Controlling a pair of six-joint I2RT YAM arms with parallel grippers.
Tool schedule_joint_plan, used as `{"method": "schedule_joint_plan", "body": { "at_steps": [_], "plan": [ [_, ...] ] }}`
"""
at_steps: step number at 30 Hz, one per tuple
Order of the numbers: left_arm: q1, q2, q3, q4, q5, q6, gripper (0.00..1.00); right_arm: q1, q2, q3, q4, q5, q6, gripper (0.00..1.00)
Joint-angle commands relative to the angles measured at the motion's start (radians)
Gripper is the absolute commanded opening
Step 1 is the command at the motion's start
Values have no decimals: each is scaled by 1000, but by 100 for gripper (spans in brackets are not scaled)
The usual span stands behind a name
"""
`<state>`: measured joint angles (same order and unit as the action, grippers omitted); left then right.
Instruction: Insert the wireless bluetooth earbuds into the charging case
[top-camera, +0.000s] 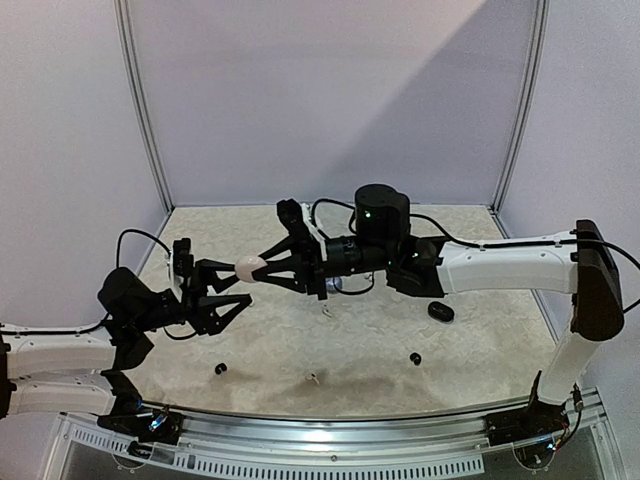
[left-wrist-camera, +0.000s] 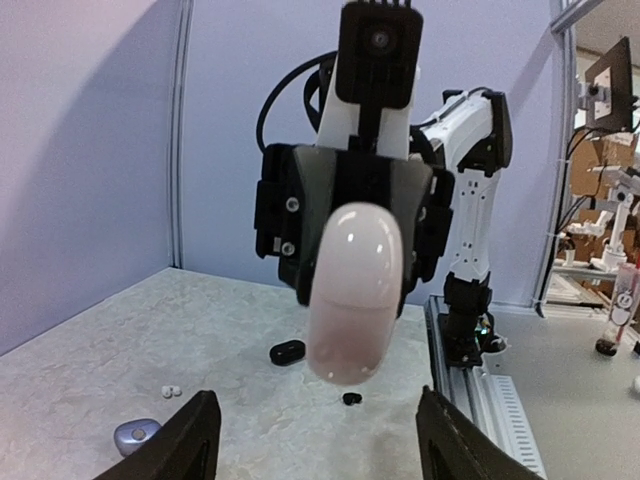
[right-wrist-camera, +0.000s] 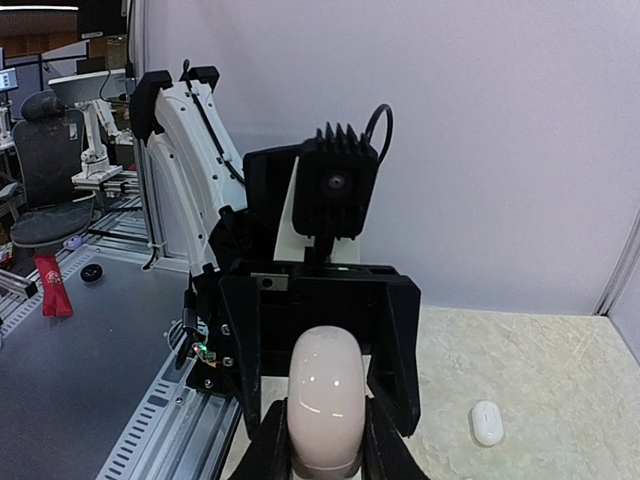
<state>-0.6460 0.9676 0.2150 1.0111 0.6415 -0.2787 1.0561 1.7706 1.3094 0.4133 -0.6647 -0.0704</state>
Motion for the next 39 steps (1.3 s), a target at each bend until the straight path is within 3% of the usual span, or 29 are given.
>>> {"method": "schedule_joint_plan", "body": {
  "at_steps": [1,2,7,12,19,22,27,31,37,39],
  "plan": [
    [-16,-2,-14,70,-5,-1,56,8,18,21,-40,7,-35,0],
    [-18,-4,-14,67,-7,1,50,7,18,24,-47,9,-38,0],
    [-26,-14,-16,57,-18,10,45,8,22,33,-54,4,-51,0],
    [-40,-21,-17,57,-31,17,30,9,30,36,-49,4,-41,0],
    [-51,-26,-16,48,-30,26,18,11,38,45,-42,1,-39,0],
    [-53,-26,-17,45,-31,22,19,13,41,48,-38,-1,-37,0],
    [-55,-22,-17,35,-37,21,31,14,37,51,-32,-1,-41,0],
    [-57,-23,-17,32,-39,22,32,15,40,56,-33,-5,-45,0],
    [-60,-23,-17,31,-43,25,18,16,50,67,-44,-10,-46,0],
    [-60,-23,-16,28,-44,26,8,16,50,68,-43,-10,-48,0]
  ]
}}
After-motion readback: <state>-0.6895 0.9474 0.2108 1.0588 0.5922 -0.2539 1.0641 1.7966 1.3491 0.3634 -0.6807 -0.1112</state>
